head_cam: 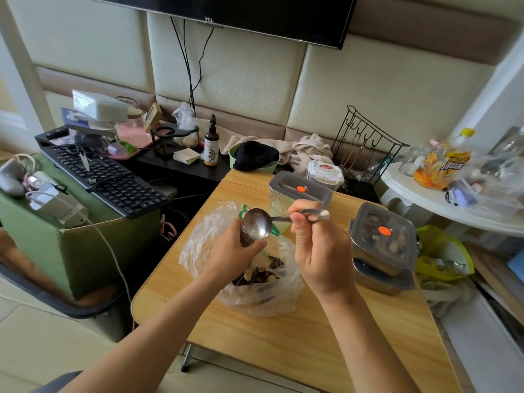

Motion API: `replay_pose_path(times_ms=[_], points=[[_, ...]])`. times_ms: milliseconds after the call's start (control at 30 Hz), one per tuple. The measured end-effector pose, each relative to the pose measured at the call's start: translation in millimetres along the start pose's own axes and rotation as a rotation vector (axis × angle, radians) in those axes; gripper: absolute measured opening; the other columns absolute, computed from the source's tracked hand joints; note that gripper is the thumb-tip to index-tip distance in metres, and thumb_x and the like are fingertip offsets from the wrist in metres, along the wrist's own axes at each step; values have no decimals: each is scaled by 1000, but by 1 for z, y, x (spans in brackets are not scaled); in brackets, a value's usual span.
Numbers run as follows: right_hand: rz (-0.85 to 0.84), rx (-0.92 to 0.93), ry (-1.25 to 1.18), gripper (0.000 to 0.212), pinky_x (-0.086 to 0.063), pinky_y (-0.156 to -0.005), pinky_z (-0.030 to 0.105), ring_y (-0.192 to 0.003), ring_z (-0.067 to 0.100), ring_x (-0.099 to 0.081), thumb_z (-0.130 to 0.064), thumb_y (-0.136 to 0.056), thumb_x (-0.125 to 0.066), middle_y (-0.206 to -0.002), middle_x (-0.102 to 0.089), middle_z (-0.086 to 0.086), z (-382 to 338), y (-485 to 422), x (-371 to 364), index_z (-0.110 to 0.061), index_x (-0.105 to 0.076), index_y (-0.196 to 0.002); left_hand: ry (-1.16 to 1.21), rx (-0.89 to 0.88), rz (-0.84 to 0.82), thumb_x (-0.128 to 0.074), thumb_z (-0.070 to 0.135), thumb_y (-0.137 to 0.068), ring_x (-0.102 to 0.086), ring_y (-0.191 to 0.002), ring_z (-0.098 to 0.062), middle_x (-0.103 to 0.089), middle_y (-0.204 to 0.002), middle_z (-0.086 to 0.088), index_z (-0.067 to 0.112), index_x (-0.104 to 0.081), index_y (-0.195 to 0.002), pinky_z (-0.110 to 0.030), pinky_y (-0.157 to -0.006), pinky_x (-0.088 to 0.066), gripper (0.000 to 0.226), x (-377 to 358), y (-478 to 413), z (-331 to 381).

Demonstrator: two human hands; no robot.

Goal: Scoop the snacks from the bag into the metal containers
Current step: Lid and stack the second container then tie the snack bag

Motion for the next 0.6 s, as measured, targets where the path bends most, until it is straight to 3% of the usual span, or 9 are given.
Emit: replay_pose_path(times_ms=[167,267,367,467,600], points=[[128,-297,88,53,-46,-50,25,-53,15,-60,-34,-113,-35,-69,-66,7,19,4,11,5,-68,-96,79,4,17,-68,34,-98,-65,-93,-3,-67,-108,10,22,-56,-124,-20,-69,-53,31,10,7,4],[96,-363,127,41,-42,-52,22,-52,21,-60,-27,-112,-39,-65,-61,5,27,7,14,1,-66,-99,119,27,45,-64,32,-100,-65,-97,-2,-66,-107,12,20,-57,-121,-18,-70,-52,25,23,14,6],[-11,-406,145,36,-44,-49,22,-51,19,-61,-25,-110,-42,-63,-63,3,30,17,9,-4,-67,-95,117,58,47,-64,31,-101,-68,-99,-9,-70,-108,5,18,-58,-117,-26,-76,-58,22,37,29,9],[-114,-402,130,35,-40,-41,17,-48,12,-56,-26,-111,-42,-62,-58,-4,27,24,1,-8,-64,-90,17,125,-99,-62,33,-101,-69,-82,-22,-73,-98,-3,17,-61,-112,-36,-75,-60,19,49,52,8],[-231,-285,42,36,-39,-48,12,-51,6,-49,-30,-112,-39,-68,-53,-8,12,25,-8,-8,-62,-94,12,229,-292,-66,31,-99,-69,-72,-11,-73,-93,-3,14,-65,-108,-21,-67,-55,19,61,76,6]])
Point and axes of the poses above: each hand's wrist, its own y-axis away from the middle knuckle, its own x-axis out of the back of the hand, z = x × y, the point moved 2 cm from there along -y, towards the middle knuckle
